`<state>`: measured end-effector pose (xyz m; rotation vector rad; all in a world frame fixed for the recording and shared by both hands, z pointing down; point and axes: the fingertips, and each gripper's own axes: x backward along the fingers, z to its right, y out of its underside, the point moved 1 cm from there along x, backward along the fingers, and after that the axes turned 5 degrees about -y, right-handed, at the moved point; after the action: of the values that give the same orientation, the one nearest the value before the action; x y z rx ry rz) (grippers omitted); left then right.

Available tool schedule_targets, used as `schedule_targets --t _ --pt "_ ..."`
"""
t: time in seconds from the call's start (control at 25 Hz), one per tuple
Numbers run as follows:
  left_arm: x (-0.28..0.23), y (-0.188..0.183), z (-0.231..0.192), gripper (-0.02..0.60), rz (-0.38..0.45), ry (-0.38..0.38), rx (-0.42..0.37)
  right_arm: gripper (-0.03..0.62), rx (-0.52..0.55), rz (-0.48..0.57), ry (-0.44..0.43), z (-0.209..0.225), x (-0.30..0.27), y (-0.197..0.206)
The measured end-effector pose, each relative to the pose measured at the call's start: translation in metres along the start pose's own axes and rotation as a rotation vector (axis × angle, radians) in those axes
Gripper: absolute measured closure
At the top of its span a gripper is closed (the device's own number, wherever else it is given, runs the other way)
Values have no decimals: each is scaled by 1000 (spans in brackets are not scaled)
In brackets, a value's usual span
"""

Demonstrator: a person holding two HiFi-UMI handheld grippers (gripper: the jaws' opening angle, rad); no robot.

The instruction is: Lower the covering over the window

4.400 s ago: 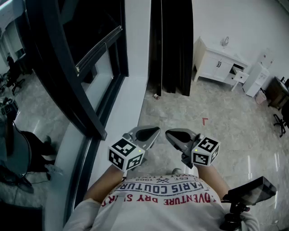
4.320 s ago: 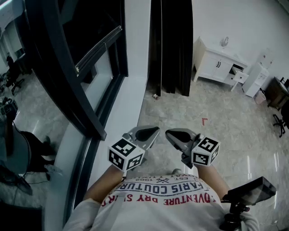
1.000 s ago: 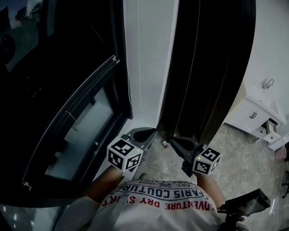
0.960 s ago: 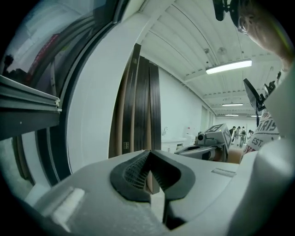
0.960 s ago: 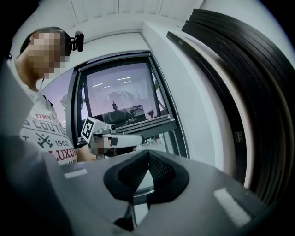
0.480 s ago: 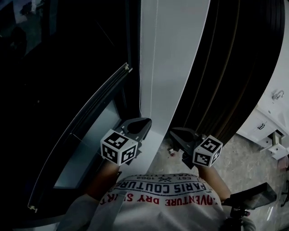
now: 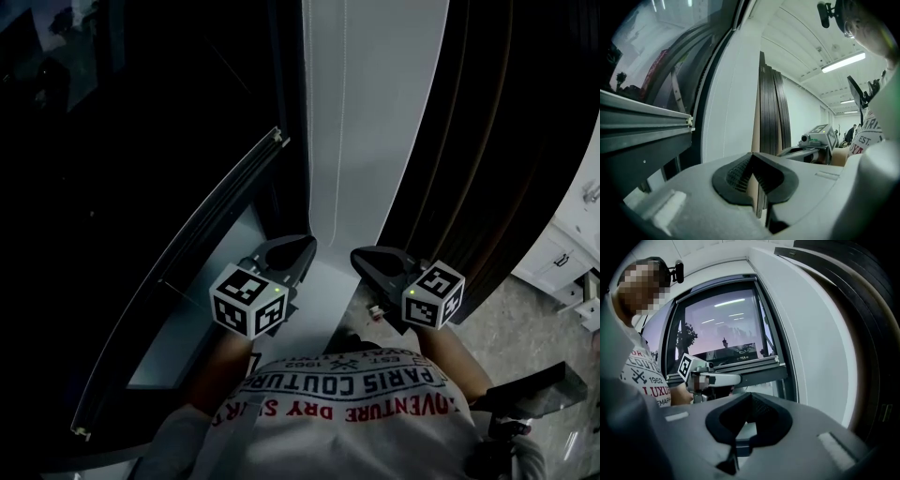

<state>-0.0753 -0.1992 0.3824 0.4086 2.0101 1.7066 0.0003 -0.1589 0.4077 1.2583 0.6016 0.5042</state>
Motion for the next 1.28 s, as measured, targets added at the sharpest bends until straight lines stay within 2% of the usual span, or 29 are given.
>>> schedule_targets --t 0.44,0.76,0.96,1.12,1.28 --pt "-46 -4 -47 580 -7 -71 47 592 17 -16 -38 71 -50 -18" --pt "-55 -8 -70 580 -5 -147 44 592 39 -71 -83 100 -93 -19" --pt "-60 -12 -88 580 4 -197 36 592 64 -74 -60 121 -114 -28" --pt "-61 -14 -97 580 3 -216 29 570 90 -48 -43 135 -133 -41" --pt "-65 -11 -108 580 -14 -228 23 504 112 -34 -17 151 -157 -49"
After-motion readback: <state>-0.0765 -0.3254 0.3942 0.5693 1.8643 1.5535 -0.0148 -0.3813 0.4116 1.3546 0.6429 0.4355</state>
